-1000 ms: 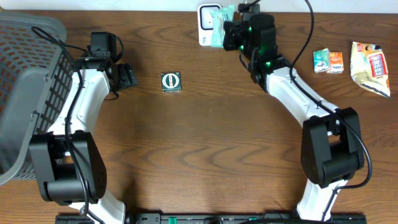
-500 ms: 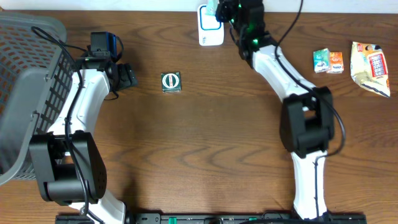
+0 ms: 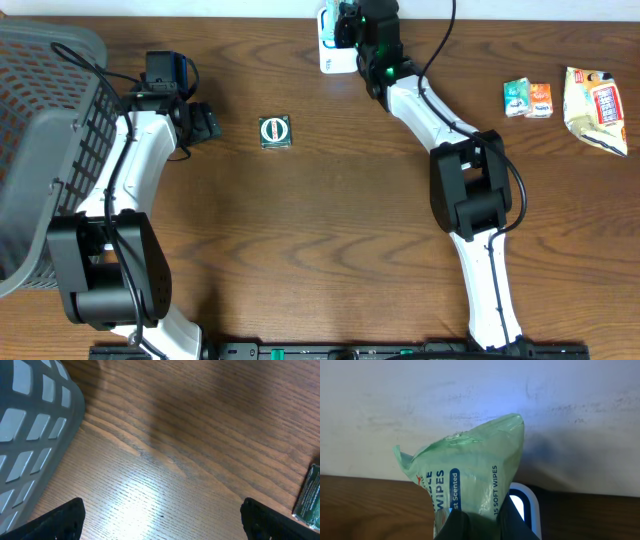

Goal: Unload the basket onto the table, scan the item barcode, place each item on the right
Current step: 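Hold the green wipes pack in front of the scanner window, then carry the wipes pack right and drop it beside the tissue packs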

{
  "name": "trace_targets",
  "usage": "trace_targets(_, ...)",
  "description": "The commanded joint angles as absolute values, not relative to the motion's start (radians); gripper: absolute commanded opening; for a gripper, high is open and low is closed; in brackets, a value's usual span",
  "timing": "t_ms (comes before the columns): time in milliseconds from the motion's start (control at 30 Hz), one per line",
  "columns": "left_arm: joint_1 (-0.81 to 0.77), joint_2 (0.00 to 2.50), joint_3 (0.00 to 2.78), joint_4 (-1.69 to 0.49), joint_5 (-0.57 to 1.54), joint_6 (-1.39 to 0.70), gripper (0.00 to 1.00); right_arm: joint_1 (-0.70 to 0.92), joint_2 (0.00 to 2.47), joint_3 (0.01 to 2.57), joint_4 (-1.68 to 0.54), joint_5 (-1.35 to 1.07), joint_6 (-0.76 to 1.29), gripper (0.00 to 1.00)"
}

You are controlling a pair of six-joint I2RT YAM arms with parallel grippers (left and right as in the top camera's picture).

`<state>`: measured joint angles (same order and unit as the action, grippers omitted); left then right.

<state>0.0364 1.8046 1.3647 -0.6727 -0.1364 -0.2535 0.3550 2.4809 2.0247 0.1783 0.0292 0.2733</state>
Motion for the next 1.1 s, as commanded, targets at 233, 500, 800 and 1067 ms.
trace_targets(233,0.036,1.805,1.359,-0.673,-0.142,-0.24,0.98,0.325,2.423,2.059,0.049,0.181,0.219,0.01)
trace_targets(500,0.036,1.805,1.359,-0.673,-0.142,-0.24,0.98,0.192,2.254,2.059,-0.299,0.26,0.051,0.01)
trace_targets(800,0.036,1.805,1.359,-0.673,-0.142,-0.24,0.98,0.016,2.237,2.059,-0.628,0.323,-0.149,0.01)
trace_targets(1067,0.036,1.805,1.359,-0.673,-0.142,-0.24,0.98,-0.105,2.239,2.059,-0.748,0.393,-0.147,0.01)
